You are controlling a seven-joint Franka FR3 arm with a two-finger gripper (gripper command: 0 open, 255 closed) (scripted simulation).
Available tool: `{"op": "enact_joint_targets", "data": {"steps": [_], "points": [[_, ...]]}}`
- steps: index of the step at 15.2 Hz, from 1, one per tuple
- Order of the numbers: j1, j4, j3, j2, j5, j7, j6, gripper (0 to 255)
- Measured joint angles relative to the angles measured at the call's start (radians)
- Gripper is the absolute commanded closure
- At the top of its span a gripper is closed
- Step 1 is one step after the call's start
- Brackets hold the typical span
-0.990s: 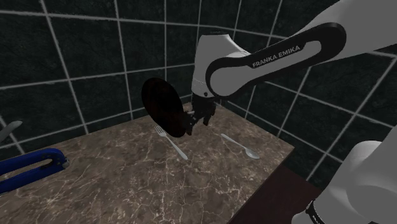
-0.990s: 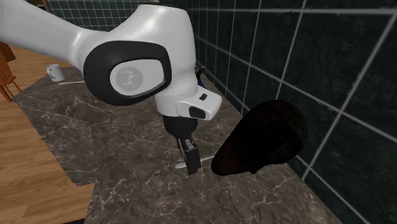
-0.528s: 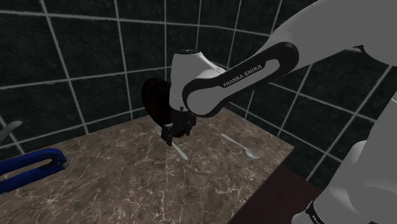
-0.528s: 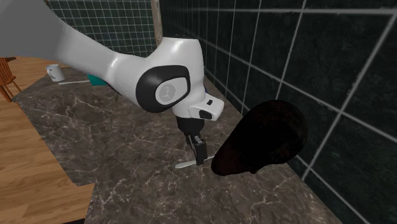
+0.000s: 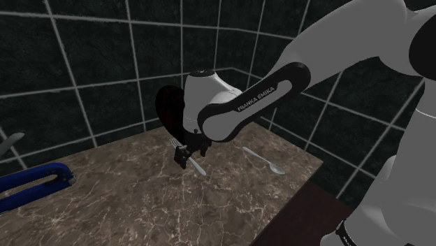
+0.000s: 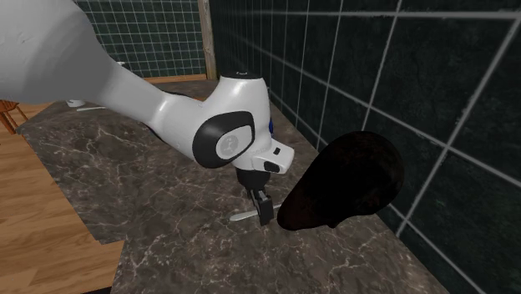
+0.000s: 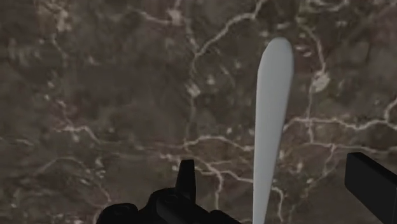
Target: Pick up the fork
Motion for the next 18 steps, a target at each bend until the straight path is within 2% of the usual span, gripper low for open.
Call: {"op": "enact_joint_targets", "data": {"steps": [1,11,18], "points": [[0.0,-0.002,-0.001,0.003,-0.002,0.001,0.005,255],[0.003,0.001,0.004,-0.002,-0.001,0.001,0.014,255],[-0.005,0.026,0.007,-0.044,0.026,-0.019,-0.065,255]]}}
